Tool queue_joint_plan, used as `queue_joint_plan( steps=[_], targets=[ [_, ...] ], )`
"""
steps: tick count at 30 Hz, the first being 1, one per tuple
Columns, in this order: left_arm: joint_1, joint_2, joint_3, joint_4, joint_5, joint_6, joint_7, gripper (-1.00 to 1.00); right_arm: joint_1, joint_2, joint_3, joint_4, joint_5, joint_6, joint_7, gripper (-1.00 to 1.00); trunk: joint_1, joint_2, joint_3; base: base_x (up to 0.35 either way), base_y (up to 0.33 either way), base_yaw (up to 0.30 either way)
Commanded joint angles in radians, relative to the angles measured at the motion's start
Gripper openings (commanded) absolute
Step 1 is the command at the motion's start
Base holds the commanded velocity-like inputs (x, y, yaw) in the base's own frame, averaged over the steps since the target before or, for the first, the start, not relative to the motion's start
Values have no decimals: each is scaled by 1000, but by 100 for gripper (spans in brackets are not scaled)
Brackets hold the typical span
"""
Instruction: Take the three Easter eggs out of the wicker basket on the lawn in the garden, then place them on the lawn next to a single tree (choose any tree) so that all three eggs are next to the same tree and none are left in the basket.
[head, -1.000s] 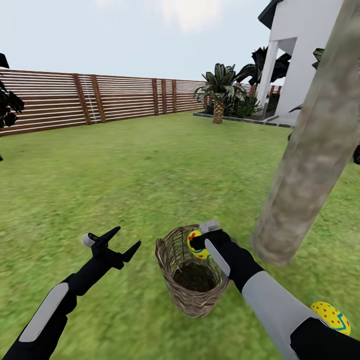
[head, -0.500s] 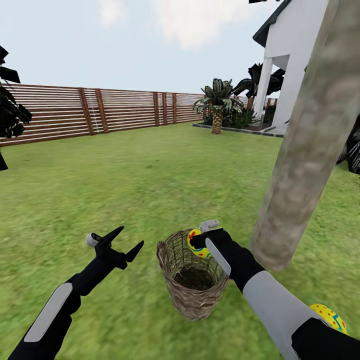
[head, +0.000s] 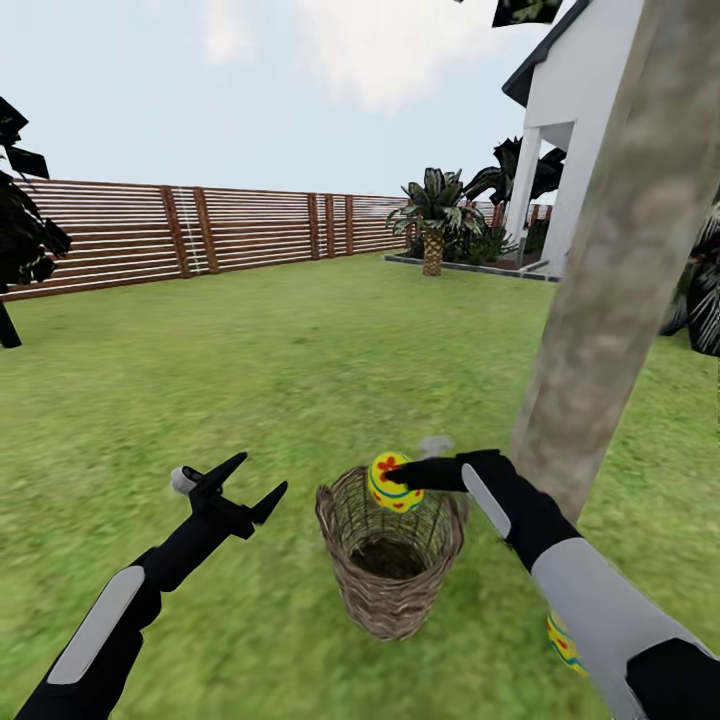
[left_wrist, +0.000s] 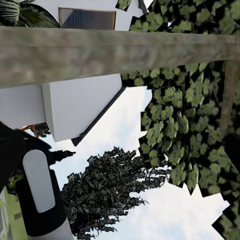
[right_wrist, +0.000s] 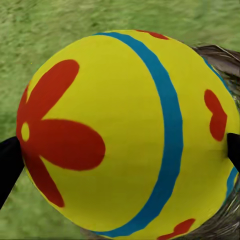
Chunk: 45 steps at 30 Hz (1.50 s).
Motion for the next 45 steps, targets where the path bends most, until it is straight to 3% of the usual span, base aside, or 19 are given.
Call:
queue_joint_plan(
  steps=[1,4,8,11,14,25,28,36,45],
  targets=[
    [-1,1,-1,0,0,3,-3,100,-1,-11,-15,-1,2,3,48,-100,-5,7,2,-317,0,0],
    [-1,0,-1,0,0,3,-3,100,0,-20,-45,-1,1,3,115,-100,-16,28,12,-331,0,-18],
    [-1,0,-1,1,0,3,-3,100,1,-33,-89,-1,0,3,142,-100,-31,56,28,-311,0,-161],
    [-1,0,-1,0,2,3,-3,100,6,-54,-131,0,0,3,225,-100,-31,56,32,-70,0,-209],
    [-1,1,-2,0,2,3,-3,100,8,-64,-142,4,0,3,275,-100,-31,56,35,-8,0,-213],
    [-1,-1,-3,1,0,3,-3,100,9,-73,-142,7,12,1,276,-100,-31,56,48,0,0,-215],
    [-1,-1,-2,1,0,3,-3,100,9,-110,-142,4,11,1,277,-100,-31,56,51,0,0,-216],
    [-1,-1,-3,1,0,2,-3,100,9,-140,-142,5,11,1,277,-100,-31,56,60,0,0,-216],
    [-1,-15,-1,1,-1,2,-3,100,9,-146,-143,10,10,-2,271,-100,-31,56,70,0,0,-216]
  ],
)
